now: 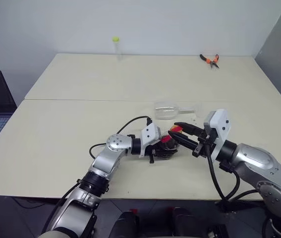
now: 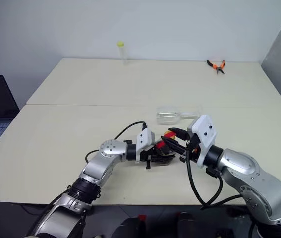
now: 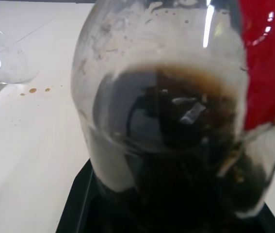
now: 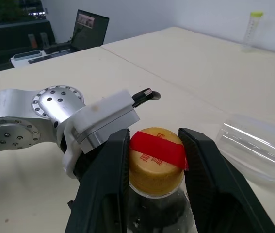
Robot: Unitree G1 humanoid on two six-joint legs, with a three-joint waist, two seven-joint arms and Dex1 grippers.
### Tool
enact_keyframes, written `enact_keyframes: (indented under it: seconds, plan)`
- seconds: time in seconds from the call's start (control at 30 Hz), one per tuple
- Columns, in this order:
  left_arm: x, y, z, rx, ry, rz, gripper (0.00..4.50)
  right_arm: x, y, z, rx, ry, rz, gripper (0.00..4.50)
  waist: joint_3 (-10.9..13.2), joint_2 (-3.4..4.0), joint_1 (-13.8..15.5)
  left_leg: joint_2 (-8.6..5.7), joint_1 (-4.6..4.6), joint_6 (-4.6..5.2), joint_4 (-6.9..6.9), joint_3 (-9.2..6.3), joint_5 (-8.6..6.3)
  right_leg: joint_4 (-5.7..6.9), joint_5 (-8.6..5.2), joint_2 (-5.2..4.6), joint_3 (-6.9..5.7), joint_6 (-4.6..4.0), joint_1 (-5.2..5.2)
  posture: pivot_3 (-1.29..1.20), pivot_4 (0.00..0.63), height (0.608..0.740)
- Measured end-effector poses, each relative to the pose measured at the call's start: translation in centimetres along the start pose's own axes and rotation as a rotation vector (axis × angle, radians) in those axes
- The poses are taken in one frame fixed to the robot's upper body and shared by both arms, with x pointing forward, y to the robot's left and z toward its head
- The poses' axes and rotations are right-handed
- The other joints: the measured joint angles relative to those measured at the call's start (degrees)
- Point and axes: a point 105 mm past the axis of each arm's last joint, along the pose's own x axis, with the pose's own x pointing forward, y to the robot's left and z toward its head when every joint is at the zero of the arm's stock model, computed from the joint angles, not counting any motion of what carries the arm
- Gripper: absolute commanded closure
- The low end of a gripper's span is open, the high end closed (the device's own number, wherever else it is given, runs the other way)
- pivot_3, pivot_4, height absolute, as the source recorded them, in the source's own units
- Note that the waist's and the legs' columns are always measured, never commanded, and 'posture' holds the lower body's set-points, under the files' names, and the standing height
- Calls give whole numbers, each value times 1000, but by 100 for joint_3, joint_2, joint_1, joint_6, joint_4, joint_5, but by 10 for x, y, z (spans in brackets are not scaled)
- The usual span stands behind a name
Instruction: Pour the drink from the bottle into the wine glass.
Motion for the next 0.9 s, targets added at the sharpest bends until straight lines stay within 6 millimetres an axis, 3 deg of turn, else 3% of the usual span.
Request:
enact_keyframes:
  seconds: [0.2,0.4,0.5,0.6,0.8,0.9]
  plan:
    - [-1,-8,1,-22,2,-19,3429,2,-14,5,-125,96,276,3266,5,3,-12,1,0,1,-1,5,-1,-4,0,4,1,0,-1,0,150,740]
    - [-5,-20,3,-40,32,-46,3575,5,-27,12,-412,229,642,3266,9,10,-37,6,6,2,-6,10,-1,-6,0,5,3,0,-1,0,150,740]
    - [-5,-21,3,-47,37,-47,3601,5,-32,13,-511,242,710,3266,9,10,-29,7,4,0,-4,8,0,-8,0,-1,3,0,-1,0,150,740]
    - [-5,-23,4,-47,34,-47,3601,4,-31,14,-501,250,734,3266,9,10,-27,8,3,-2,-4,5,1,-7,0,-14,5,-1,-3,0,150,740]
    - [-3,-28,4,-52,15,-74,3634,-11,-27,11,-185,204,567,1189,11,10,67,2,-15,-3,4,-7,1,-9,1,-32,2,-2,-8,0,150,740]
    - [-3,-27,4,-45,13,-65,3655,-14,-23,31,-89,81,459,140,11,11,91,1,-12,-2,3,-2,1,-5,1,-34,3,-2,-8,0,150,740]
